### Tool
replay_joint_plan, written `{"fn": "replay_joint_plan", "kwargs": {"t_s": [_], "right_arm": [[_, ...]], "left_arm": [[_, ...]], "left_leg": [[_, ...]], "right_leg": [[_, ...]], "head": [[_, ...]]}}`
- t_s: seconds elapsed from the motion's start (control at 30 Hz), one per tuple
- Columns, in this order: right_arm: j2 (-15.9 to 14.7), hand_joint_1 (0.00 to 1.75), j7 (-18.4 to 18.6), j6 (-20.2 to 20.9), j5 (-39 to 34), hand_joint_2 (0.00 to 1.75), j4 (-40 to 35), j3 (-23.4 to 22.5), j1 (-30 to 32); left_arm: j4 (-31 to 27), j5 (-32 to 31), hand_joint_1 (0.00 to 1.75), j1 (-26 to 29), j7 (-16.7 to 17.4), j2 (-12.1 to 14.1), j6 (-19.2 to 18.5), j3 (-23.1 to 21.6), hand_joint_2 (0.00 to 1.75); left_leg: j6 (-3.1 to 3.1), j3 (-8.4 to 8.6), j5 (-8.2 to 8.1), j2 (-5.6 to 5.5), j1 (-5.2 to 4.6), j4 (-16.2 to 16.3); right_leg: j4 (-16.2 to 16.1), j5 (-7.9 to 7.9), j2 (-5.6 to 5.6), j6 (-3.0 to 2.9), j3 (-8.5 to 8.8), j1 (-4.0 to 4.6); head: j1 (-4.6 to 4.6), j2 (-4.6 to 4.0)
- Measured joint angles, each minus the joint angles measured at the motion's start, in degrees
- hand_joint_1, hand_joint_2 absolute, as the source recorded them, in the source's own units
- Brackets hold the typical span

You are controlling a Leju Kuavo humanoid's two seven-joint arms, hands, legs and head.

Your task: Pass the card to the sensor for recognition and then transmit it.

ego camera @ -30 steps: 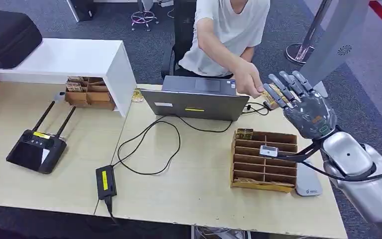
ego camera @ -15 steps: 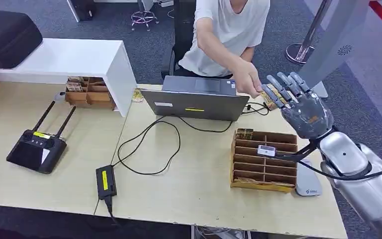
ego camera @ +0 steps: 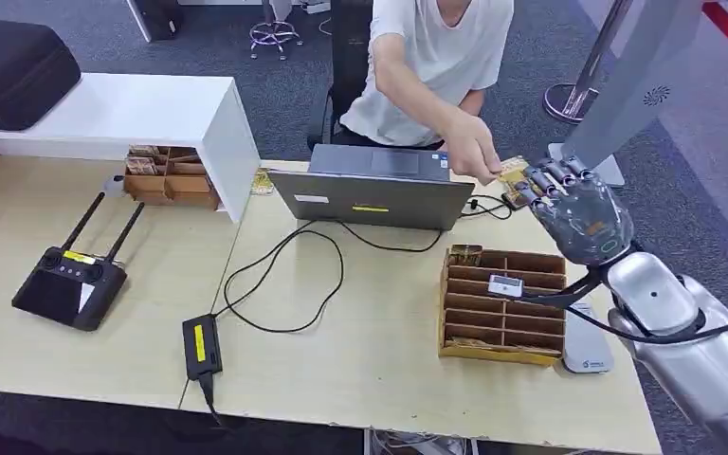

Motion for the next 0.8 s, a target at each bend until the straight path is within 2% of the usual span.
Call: {"fn": "replay_joint_plan", "kwargs": {"t_s": [0.2, 0.33, 0.37, 0.47, 0.5, 0.8], "right_arm": [[-0.4, 1.75, -0.3, 0.0, -0.8, 1.75, -1.4, -1.2, 0.8], [-0.5, 1.75, -0.6, 0.0, -0.9, 1.75, -1.7, -1.5, 1.1], [-0.5, 1.75, -0.7, 0.0, -0.9, 1.75, -1.7, -1.5, 1.0], [-0.5, 1.75, -1.2, 0.0, -1.1, 1.75, -1.6, -1.6, 1.0], [-0.5, 1.75, -1.2, 0.0, -1.1, 1.75, -1.6, -1.6, 1.0], [-0.5, 1.75, -1.2, 0.0, -1.5, 1.75, -1.6, -1.6, 1.0]], "left_arm": [[0.0, -0.3, 0.0, 0.6, -5.8, 0.0, -0.4, 0.0, 1.75], [0.0, -0.2, 0.0, 0.6, -6.2, 0.0, -1.0, 0.0, 1.75], [0.1, 0.0, 0.0, 0.6, -6.2, 0.0, -1.5, 0.0, 0.0], [0.3, 0.7, 0.0, 0.5, -6.4, 0.0, -2.9, 0.0, 0.0], [0.3, 0.8, 0.0, 0.5, -6.6, 0.0, -3.1, 0.0, 1.75], [0.6, 1.3, 0.0, 0.2, -7.4, 0.1, -5.0, 0.0, 1.75]], "left_leg": [[0.0, 0.0, 0.0, 0.03, 0.0, 0.0], [0.0, 0.01, 0.0, 0.12, 0.0, 0.0], [0.0, 0.01, 0.0, 0.12, 0.0, 0.0], [0.0, 0.01, 0.0, 0.12, 0.0, 0.0], [-0.01, 0.01, 0.01, 0.12, 0.0, 0.0], [-0.01, 0.0, 0.01, 0.12, 0.01, 0.0]], "right_leg": [[0.0, 0.0, 0.03, 0.0, -0.03, 0.0], [0.0, 0.03, 0.12, -0.02, -0.04, 0.0], [0.0, 0.03, 0.11, -0.01, -0.03, 0.0], [0.0, 0.04, 0.1, -0.01, -0.02, 0.0], [0.0, 0.05, 0.1, 0.0, -0.02, 0.0], [0.0, 0.06, 0.1, 0.0, -0.02, 0.0]], "head": [[0.0, 0.0], [0.0, 0.0], [-0.02, 0.0], [-0.02, 0.0], [-0.02, 0.0], [-0.02, 0.0]]}}
